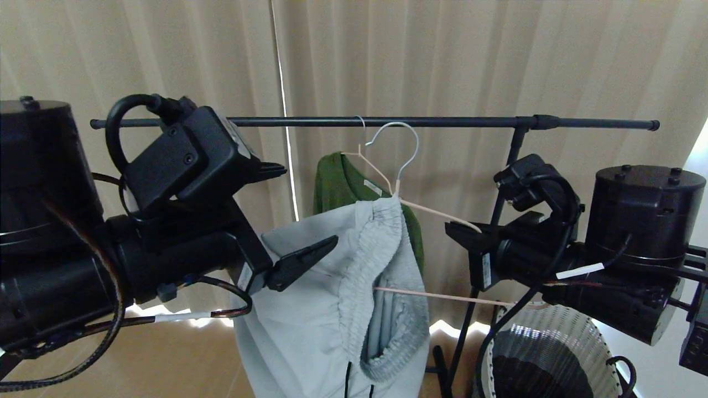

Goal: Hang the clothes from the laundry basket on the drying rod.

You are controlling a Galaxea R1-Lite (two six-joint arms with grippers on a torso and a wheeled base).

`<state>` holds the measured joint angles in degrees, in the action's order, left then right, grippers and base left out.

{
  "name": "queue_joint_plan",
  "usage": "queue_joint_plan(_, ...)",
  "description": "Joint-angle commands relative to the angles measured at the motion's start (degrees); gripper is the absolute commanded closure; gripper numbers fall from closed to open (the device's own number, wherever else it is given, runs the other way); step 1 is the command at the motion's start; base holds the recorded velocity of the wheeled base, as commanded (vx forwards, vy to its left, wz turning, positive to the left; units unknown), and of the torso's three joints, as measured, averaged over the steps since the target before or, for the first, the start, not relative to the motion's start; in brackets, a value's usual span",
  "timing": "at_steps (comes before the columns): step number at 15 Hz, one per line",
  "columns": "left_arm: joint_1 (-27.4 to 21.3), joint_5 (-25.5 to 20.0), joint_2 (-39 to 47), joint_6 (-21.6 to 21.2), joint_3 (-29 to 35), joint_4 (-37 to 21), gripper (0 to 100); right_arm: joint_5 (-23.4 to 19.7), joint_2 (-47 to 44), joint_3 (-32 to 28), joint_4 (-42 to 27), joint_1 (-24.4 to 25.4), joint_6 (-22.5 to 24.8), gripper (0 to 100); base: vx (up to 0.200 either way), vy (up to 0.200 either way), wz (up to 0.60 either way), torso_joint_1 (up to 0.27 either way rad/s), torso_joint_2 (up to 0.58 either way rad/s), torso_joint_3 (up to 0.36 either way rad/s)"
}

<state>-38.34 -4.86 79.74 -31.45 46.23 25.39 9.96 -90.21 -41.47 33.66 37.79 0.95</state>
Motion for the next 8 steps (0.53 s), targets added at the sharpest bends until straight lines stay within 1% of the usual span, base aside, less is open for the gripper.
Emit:
queue_joint_plan(1, 0.11, -0.06, 2.79, -0.28, 0.53, 0.01, 0, -0.12, -0.05, 1.13, 2.29, 0.79, 0.54, 100, 0.000, 0.000, 0.00, 0.000, 0.00, 0.000)
queue_joint_plan(3, 2.04, -0.15, 3.32, -0.36, 0.27, 0.01, 0, -1.87, -0.05, 2.36, 5.80, 0.88, 1.86, 100, 0.000, 0.000, 0.00, 0.000, 0.00, 0.000)
queue_joint_plan(4, 2.39, -0.67, 3.67, -0.28, 0.18, 0.01, 0, -3.98, 0.21, 3.59, 8.09, 0.88, 2.65, 100, 0.000, 0.000, 0.00, 0.000, 0.00, 0.000)
queue_joint_plan(6, 2.83, -0.85, 3.76, -0.28, 0.36, 0.01, 0, -4.86, 0.30, 4.91, 9.85, 0.88, 2.83, 100, 0.000, 0.000, 0.00, 0.000, 0.00, 0.000)
queue_joint_plan(8, 2.92, -0.85, 3.93, -0.36, 0.18, 0.01, 0, -4.95, 0.39, 4.82, 10.90, 0.88, 2.83, 100, 0.000, 0.000, 0.00, 0.000, 0.00, 0.000)
